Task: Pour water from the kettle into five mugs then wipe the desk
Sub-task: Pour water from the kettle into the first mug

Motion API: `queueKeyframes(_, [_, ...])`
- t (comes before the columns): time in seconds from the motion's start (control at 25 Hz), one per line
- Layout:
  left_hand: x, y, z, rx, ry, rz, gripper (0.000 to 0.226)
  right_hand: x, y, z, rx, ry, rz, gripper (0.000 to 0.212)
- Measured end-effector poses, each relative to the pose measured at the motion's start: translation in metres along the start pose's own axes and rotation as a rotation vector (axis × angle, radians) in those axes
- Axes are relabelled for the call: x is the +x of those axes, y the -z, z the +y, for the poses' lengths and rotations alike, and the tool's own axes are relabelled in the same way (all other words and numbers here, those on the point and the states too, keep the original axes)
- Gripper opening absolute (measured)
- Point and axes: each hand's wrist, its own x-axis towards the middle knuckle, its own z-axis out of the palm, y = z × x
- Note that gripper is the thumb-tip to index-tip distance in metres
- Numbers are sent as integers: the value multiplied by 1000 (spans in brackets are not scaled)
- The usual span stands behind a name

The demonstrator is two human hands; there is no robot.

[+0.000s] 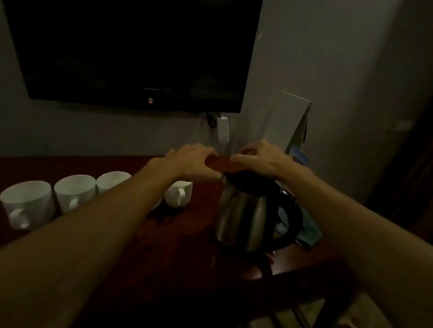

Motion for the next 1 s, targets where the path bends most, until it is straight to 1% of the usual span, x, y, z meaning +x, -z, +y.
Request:
queueKeyframes(0.12, [-38,-16,21,-4,5,-47,73,-42,-4,21,21,-33,41,63])
queueKeyframes(0.24, [-68,-26,29,10,61,-60,75,-74,-14,43,205,-85,68,63])
queueKeyframes(0.32, [-79,-28,26,-55,83,-36,72,-84,-22,55,343,-107,77,67])
queueKeyframes(0.4, [-92,-33,20,-122,121,-10,70,-91,-31,63,418,-88,117,71])
queueKeyframes(0.52, [-104,-50,3,-183,211,24,69,-86,-47,76,545,-67,211,67])
queueKeyframes(0.6, [-104,-62,-12,-224,271,15,66,-81,-54,80,612,-35,241,69])
queueKeyframes(0.68, [-101,-74,-23,-300,351,69,54,-76,-61,79,669,-6,275,69])
queueKeyframes(0.76, [-93,-84,-30,-379,449,163,31,-75,-65,72,707,23,312,58])
queueKeyframes(0.8, [-89,-89,-32,-406,482,203,23,-73,-67,70,717,31,321,54])
queueKeyframes(0.92, [-69,-105,-36,-507,559,286,15,-68,-71,61,720,56,342,54])
queueKeyframes(1.0, [-52,-115,-37,-640,608,338,20,-63,-73,61,713,66,344,53])
